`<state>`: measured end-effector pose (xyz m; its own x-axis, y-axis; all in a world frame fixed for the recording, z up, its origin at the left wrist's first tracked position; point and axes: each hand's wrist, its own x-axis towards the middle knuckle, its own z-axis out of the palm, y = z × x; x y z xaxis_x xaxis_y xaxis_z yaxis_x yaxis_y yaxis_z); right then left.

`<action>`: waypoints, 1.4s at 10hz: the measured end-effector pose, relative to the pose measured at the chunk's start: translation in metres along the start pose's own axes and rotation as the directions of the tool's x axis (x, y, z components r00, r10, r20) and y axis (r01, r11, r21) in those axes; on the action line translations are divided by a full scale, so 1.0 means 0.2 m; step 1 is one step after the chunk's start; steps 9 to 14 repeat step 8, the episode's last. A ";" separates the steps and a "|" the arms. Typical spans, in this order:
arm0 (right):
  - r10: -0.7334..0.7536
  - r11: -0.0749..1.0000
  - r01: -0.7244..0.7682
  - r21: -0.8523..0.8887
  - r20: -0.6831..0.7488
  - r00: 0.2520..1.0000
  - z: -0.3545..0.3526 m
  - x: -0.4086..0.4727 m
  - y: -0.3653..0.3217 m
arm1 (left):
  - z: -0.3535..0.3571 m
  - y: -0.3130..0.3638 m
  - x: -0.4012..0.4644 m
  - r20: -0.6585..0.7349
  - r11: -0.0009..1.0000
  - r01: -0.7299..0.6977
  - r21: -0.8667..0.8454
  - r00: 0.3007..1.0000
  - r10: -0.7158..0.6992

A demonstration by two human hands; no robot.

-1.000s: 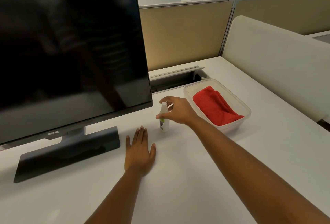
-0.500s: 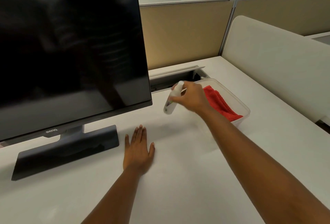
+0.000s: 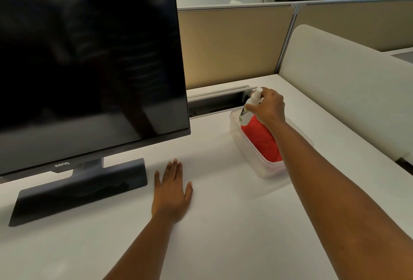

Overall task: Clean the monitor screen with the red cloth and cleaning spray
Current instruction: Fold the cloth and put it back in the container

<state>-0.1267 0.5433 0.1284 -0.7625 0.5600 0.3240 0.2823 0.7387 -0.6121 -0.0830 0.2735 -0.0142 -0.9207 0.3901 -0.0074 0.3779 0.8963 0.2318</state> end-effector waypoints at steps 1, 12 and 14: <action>0.004 0.999 -0.009 0.050 0.086 0.996 0.07 -0.03 0.03 | 0.00 0.00 0.00 -0.004 1.000 0.000 -0.006 1.000 0.000; -0.061 0.996 0.050 0.068 0.163 0.985 0.06 -0.09 -0.03 | -0.18 0.06 0.01 -0.156 0.980 -0.197 0.031 0.967 0.200; -0.061 0.996 0.050 0.068 0.163 0.985 0.06 -0.09 -0.03 | -0.18 0.06 0.01 -0.156 0.980 -0.197 0.031 0.967 0.200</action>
